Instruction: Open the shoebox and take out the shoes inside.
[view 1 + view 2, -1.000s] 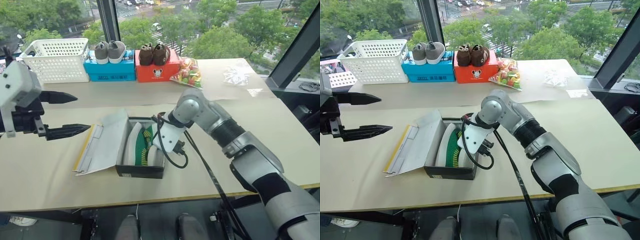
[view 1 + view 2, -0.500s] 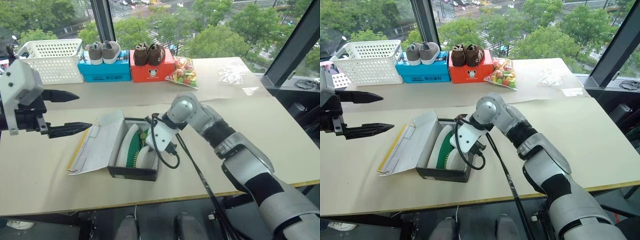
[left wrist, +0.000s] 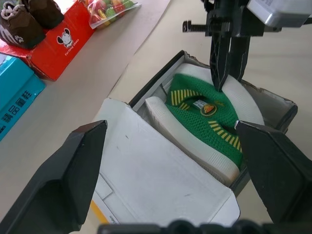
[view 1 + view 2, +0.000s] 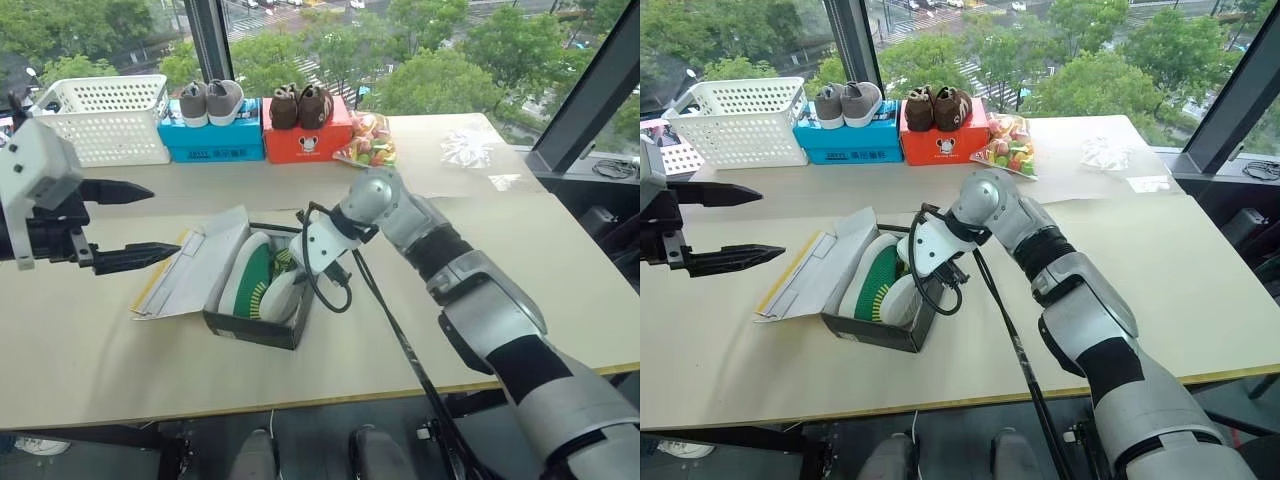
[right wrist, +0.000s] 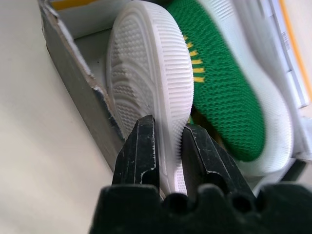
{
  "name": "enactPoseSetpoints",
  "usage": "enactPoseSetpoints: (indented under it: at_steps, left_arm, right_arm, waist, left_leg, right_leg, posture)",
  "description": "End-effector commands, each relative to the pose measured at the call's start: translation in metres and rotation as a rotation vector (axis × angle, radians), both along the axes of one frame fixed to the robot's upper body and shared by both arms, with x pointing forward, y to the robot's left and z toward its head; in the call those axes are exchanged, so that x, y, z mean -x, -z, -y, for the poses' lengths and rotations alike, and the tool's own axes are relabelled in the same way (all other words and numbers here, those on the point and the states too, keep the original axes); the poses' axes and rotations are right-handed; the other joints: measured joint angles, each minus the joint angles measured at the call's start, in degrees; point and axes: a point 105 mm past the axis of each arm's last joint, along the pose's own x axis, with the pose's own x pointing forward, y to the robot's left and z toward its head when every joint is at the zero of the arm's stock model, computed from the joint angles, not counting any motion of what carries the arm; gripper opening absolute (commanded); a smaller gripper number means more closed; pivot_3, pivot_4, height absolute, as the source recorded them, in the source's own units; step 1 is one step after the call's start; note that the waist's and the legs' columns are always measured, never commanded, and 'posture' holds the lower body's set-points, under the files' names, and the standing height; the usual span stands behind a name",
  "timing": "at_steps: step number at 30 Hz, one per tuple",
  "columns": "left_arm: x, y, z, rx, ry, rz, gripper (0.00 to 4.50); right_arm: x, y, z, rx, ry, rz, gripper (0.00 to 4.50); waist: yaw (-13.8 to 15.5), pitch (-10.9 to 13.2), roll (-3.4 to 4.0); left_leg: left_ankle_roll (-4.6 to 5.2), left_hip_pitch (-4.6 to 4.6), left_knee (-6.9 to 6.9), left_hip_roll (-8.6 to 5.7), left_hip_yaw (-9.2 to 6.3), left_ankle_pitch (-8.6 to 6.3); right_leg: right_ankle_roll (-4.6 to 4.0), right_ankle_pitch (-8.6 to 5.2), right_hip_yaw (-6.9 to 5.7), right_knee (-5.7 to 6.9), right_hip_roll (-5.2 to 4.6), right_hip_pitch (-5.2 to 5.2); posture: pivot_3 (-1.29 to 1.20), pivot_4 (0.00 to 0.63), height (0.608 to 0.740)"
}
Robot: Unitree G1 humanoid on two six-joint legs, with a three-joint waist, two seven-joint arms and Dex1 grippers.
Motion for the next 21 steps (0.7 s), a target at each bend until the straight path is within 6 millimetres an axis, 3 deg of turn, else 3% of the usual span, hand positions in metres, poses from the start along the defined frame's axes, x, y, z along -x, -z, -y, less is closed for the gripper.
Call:
enactPoseSetpoints:
  at_steps: [1,5,12,21]
  left_arm:
    - [0.001,-0.008,0.001,-0.019,0.006,0.044,4.50]
    - [0.001,-0.009,0.000,-0.020,0.006,0.045,4.50]
    - [0.001,-0.008,0.000,-0.021,0.005,0.040,4.50]
    - [0.001,-0.009,0.000,-0.027,0.001,0.042,4.50]
  right_arm:
    - [0.014,-0.030,-0.008,-0.080,-0.071,-0.006,0.40]
    - [0.019,-0.042,-0.011,-0.146,-0.055,-0.130,0.40]
    - [0.016,-0.055,-0.011,-0.202,-0.020,-0.167,0.40]
    - [0.002,-0.055,-0.017,-0.337,0.091,-0.274,0.40]
  waist:
    - [0.01,0.00,0.00]
    - [0.02,0.00,-0.01]
    - [0.23,0.00,0.00]
    - [0.11,0.00,-0.01]
  left_leg:
    - [-0.01,0.00,0.00,0.00,0.01,-0.01]
    - [-0.01,0.00,0.00,0.00,0.03,-0.01]
    - [-0.02,-0.01,-0.01,0.00,0.05,-0.01]
    - [-0.02,-0.36,0.00,0.01,0.14,-0.01]
  right_leg:
    - [-0.03,0.02,0.02,0.00,0.00,-0.01]
    - [-0.05,0.03,0.03,0.00,0.01,-0.02]
    - [-0.07,0.04,0.04,0.00,0.00,-0.05]
    - [-0.30,0.18,0.19,0.15,0.04,-0.54]
  posture:
    - [0.00,0.150,0.740]
    - [0.00,0.150,0.740]
    - [0.00,0.150,0.740]
    - [0.00,0.150,0.740]
